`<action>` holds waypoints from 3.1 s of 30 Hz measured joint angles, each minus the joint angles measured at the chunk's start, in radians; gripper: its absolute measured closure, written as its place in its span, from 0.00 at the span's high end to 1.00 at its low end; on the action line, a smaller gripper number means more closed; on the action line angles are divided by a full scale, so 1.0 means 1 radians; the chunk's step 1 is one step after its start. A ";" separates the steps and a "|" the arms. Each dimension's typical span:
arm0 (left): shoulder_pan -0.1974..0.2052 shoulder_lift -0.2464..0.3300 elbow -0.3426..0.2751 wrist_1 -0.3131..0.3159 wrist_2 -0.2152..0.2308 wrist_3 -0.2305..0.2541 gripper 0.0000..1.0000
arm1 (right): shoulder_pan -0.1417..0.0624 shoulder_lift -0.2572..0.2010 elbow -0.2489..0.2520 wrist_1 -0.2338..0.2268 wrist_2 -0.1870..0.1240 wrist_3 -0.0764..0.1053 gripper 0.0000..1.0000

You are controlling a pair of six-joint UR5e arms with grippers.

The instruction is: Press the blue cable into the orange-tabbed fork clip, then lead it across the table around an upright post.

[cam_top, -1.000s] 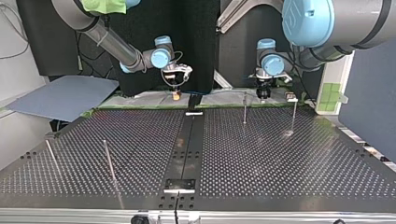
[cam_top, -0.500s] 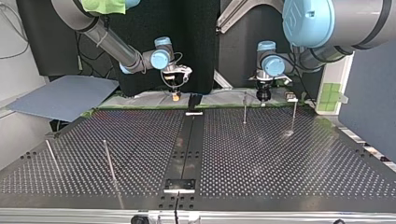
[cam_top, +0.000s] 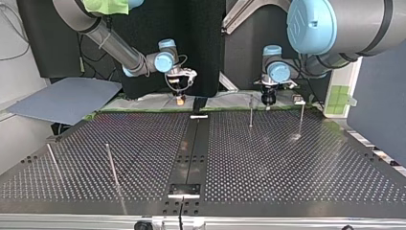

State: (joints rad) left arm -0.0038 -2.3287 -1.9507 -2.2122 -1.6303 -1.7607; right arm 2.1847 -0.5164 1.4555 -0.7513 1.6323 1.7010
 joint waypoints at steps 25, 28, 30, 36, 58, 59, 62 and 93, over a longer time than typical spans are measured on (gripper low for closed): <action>0.004 0.000 0.025 -0.015 0.024 -0.008 0.00 | -0.053 0.000 -0.092 0.048 0.008 0.045 0.00; 0.005 0.000 0.028 -0.016 0.038 -0.008 0.00 | -0.059 0.000 -0.092 0.048 0.007 0.046 0.00; 0.005 0.000 0.028 -0.010 0.055 -0.007 0.00 | -0.061 0.000 -0.092 0.049 0.006 0.046 0.00; 0.006 0.000 0.029 -0.001 0.092 0.014 0.27 | -0.064 0.000 -0.092 0.054 0.004 0.045 0.00; 0.005 0.008 -0.037 -0.165 0.007 0.107 1.00 | -0.069 0.001 -0.092 0.061 0.004 0.039 0.00; 0.007 0.013 -0.045 -0.164 0.013 0.107 1.00 | -0.070 0.001 -0.092 0.061 0.004 0.039 0.00; 0.011 0.036 -0.071 -0.149 0.038 0.094 1.00 | -0.070 0.002 -0.092 0.061 0.004 0.039 0.00; -0.028 0.316 -0.322 -0.029 0.180 -0.023 1.00 | -0.070 0.003 -0.093 0.077 0.003 0.039 0.00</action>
State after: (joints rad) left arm -0.0320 -2.0122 -2.2725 -2.2414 -1.4502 -1.7836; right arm 2.1147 -0.5136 1.3629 -0.6741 1.6354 1.7398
